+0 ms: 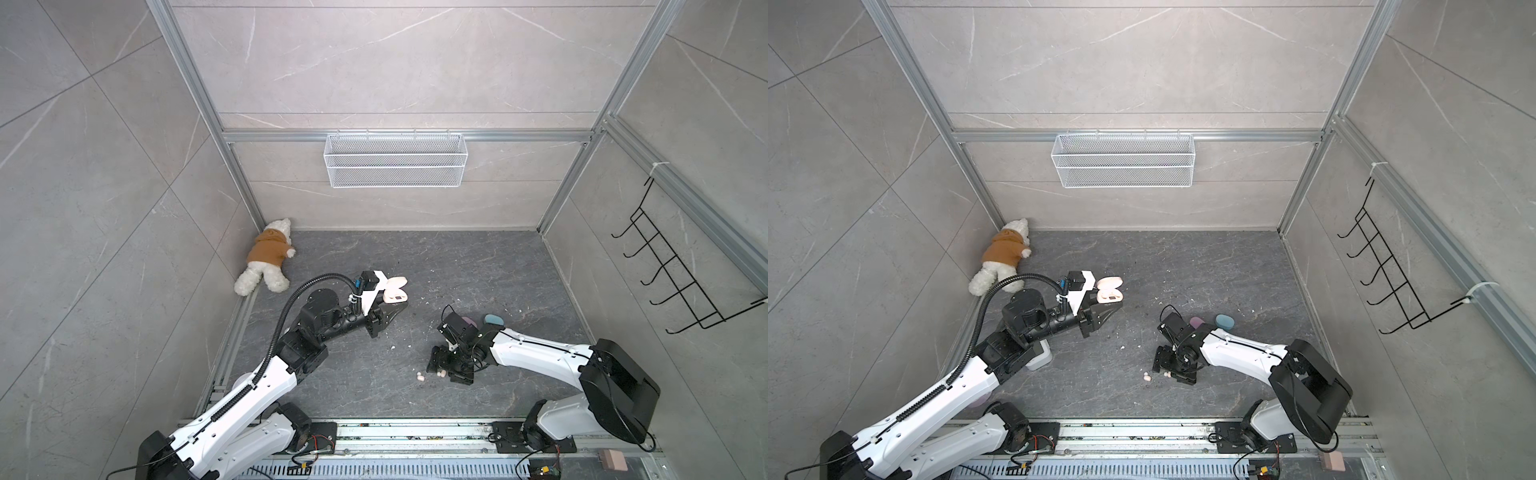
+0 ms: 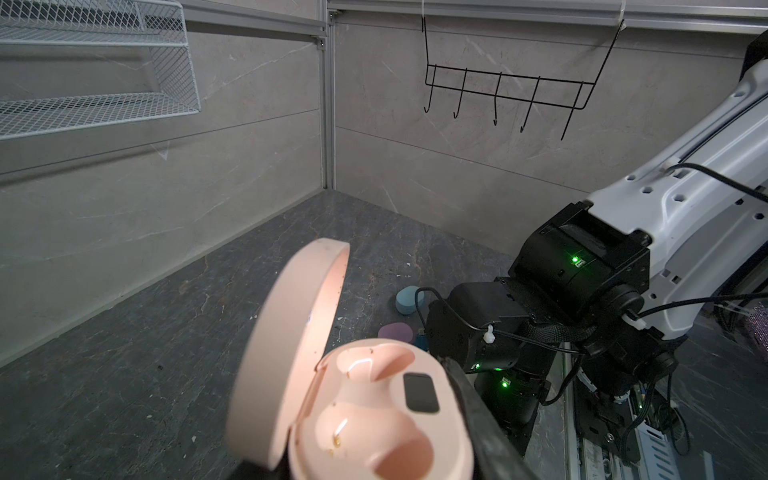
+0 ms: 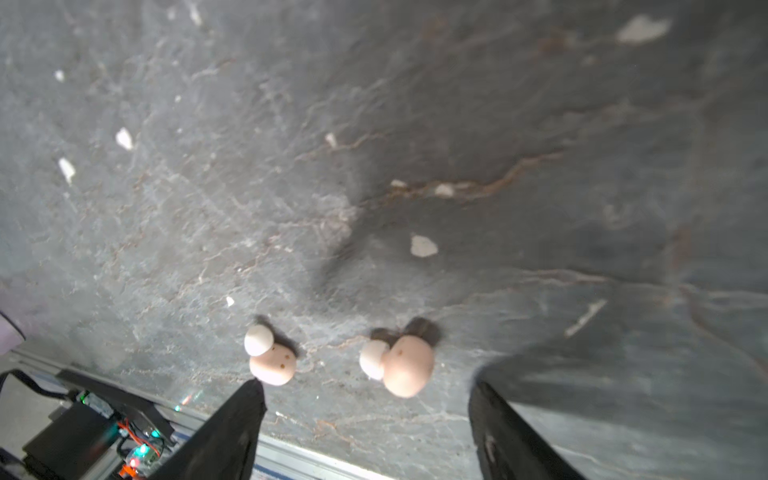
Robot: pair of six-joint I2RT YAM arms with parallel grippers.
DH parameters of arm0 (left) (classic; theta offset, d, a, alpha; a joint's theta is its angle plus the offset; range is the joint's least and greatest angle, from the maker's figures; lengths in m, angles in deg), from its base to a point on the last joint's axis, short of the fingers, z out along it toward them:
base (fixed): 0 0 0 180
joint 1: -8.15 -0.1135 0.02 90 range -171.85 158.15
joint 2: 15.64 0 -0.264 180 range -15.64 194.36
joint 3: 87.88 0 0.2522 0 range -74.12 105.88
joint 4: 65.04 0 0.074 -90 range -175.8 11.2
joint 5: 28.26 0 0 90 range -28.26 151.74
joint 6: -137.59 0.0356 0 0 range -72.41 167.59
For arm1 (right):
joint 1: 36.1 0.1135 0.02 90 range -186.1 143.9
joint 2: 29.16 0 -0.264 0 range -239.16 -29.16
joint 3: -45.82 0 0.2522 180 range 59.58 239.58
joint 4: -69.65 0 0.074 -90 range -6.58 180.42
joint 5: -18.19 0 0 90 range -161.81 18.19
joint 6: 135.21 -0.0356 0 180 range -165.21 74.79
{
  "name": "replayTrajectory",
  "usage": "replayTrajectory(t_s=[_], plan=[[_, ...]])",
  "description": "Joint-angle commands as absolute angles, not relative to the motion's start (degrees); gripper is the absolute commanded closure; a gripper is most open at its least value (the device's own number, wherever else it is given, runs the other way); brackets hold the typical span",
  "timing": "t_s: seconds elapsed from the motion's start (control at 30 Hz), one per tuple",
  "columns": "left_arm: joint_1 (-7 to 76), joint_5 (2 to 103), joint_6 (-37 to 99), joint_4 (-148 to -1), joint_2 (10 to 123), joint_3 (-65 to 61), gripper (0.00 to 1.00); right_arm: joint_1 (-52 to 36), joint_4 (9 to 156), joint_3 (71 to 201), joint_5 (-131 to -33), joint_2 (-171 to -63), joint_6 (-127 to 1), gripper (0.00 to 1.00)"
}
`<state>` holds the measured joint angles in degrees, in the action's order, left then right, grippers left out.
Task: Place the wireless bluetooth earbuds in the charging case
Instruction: 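Release the lid and move the right gripper down over the peach earbuds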
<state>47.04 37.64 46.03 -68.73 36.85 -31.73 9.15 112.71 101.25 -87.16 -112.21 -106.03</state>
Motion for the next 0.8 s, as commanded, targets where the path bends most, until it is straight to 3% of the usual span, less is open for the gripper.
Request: replayTrajectory(t_s=[0.0,0.77], plan=[[46.8,37.5,45.3,-69.6,35.4,-30.8,0.98,9.0,111.1,100.2,-84.0,-112.8,-110.5,0.22],[46.9,38.3,45.9,-73.5,32.2,-31.1,0.98,10.5,109.0,107.4,-85.7,-117.5,-107.0,0.29]])
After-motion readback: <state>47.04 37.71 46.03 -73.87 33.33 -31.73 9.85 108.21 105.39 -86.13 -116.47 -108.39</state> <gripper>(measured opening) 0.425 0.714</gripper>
